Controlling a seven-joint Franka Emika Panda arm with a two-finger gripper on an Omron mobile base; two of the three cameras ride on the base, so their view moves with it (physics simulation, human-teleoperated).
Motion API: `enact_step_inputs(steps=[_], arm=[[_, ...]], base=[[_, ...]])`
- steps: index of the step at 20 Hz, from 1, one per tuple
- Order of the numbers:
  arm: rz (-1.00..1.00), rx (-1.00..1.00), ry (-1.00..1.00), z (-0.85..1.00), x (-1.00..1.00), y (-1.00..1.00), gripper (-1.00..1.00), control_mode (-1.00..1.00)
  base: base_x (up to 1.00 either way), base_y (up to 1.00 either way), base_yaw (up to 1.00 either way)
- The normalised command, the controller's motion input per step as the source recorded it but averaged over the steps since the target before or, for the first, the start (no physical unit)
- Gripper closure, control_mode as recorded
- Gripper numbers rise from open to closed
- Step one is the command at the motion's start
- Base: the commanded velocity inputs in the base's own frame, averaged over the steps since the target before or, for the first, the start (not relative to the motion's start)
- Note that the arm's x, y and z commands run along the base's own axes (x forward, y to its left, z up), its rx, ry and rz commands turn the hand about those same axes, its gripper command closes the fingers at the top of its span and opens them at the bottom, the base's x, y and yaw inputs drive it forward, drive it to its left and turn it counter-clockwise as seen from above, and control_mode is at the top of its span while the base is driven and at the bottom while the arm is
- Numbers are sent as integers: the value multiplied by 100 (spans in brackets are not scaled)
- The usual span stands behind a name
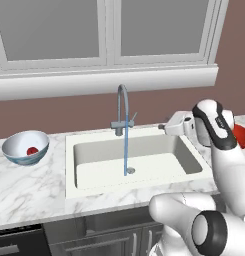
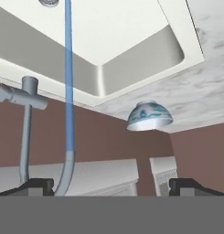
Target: Pick the tomatos from the sink and place them in one bowl. Place the peach in the other bowl. Then turn off the sink faucet.
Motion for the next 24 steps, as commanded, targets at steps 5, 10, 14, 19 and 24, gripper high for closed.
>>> enact_step_inputs(steps=[5, 10, 14, 19, 24], arm=[[3, 0, 0, -1, 7, 4, -100, -100], [0, 0, 0, 0, 13, 0, -100, -100], [0, 0, 0, 0, 20, 0, -100, -100], [0, 0, 0, -2, 23, 0, -100, -100], [0, 0, 0, -12, 20, 0, -100, -100]], base=[[0, 0, 0], [0, 0, 0], [0, 0, 0], [0, 0, 0], [0, 0, 0]])
